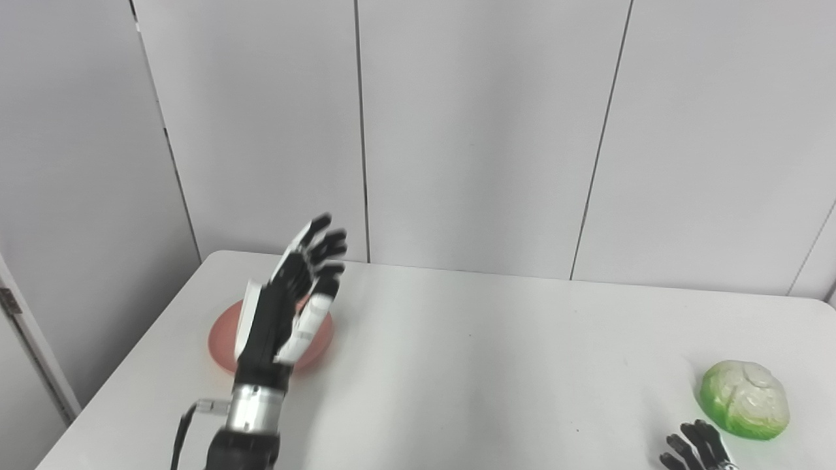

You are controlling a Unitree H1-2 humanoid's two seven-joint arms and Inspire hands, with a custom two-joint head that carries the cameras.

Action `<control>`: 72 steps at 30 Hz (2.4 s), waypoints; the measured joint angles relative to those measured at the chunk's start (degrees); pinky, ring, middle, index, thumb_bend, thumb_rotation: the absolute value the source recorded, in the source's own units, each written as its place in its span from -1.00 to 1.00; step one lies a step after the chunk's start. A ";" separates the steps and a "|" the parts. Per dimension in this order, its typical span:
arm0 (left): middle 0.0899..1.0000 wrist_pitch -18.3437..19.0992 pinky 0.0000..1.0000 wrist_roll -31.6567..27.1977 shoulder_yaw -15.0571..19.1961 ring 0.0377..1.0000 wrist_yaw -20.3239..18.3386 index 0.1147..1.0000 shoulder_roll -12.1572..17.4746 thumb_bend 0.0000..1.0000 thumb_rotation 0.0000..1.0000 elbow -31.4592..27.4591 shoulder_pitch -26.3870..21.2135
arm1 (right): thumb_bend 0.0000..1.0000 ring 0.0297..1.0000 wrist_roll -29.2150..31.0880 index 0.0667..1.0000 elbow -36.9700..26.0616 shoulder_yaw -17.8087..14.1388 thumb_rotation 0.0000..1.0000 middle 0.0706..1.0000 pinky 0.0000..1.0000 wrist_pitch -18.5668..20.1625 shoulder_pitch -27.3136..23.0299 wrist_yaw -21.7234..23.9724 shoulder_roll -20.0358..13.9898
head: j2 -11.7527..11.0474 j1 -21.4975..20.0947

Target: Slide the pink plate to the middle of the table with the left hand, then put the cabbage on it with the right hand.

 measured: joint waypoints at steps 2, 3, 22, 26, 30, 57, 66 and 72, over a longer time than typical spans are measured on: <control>0.61 -0.11 0.34 1.41 0.85 0.55 0.07 0.64 1.60 0.65 0.72 2.39 -2.71 | 0.14 0.63 -0.22 0.68 -0.22 0.17 0.97 0.69 0.54 0.00 0.01 -0.01 -0.01 | 0.35 -0.09; 0.62 -0.21 0.35 2.11 1.20 0.57 0.14 0.64 2.50 0.63 0.73 3.67 -3.70 | 0.15 0.63 -0.28 0.68 -0.40 0.20 0.97 0.69 0.54 0.00 0.03 -0.13 -0.01 | 0.35 -0.09; 0.70 -6.50 0.69 -3.42 10.73 0.71 3.11 0.66 14.26 0.16 0.48 50.79 -18.23 | 0.22 0.61 -0.38 0.65 -1.05 1.42 0.93 0.68 0.53 0.01 0.37 -0.76 0.09 | 1.05 -0.53; 0.73 -9.77 0.61 -5.34 11.73 0.71 3.37 0.61 15.79 0.17 0.48 58.12 -18.27 | 0.20 0.61 -0.38 0.65 -1.20 1.56 0.95 0.68 0.52 0.01 0.54 -0.78 0.11 | 1.23 -0.44; 0.71 -12.70 0.50 -7.54 12.53 0.68 3.40 0.57 16.26 0.12 0.45 63.89 -18.47 | 0.22 0.61 -0.39 0.65 -1.21 1.88 0.94 0.68 0.53 0.01 0.61 -0.79 0.16 | 1.23 -0.35; 0.44 -6.76 0.13 -23.80 15.81 0.38 -11.15 0.40 15.10 0.45 0.44 68.83 -17.73 | 0.14 0.61 -0.06 0.66 -1.88 1.89 0.98 0.69 0.54 0.66 0.93 -0.79 0.11 | 2.37 -0.53; 0.40 -5.38 0.15 -23.75 12.56 0.38 -13.90 0.40 11.90 0.49 0.46 64.55 -16.69 | 0.13 0.57 -0.42 0.65 -2.22 2.54 0.98 0.66 0.51 1.54 0.94 -0.79 0.20 | 2.64 -1.05; 0.41 -4.43 0.13 -23.61 10.95 0.37 -14.18 0.37 11.10 0.54 0.48 62.91 -16.34 | 0.13 0.56 -0.98 0.66 -2.80 2.70 0.97 0.66 0.49 2.68 1.14 -0.84 0.27 | 2.99 -1.23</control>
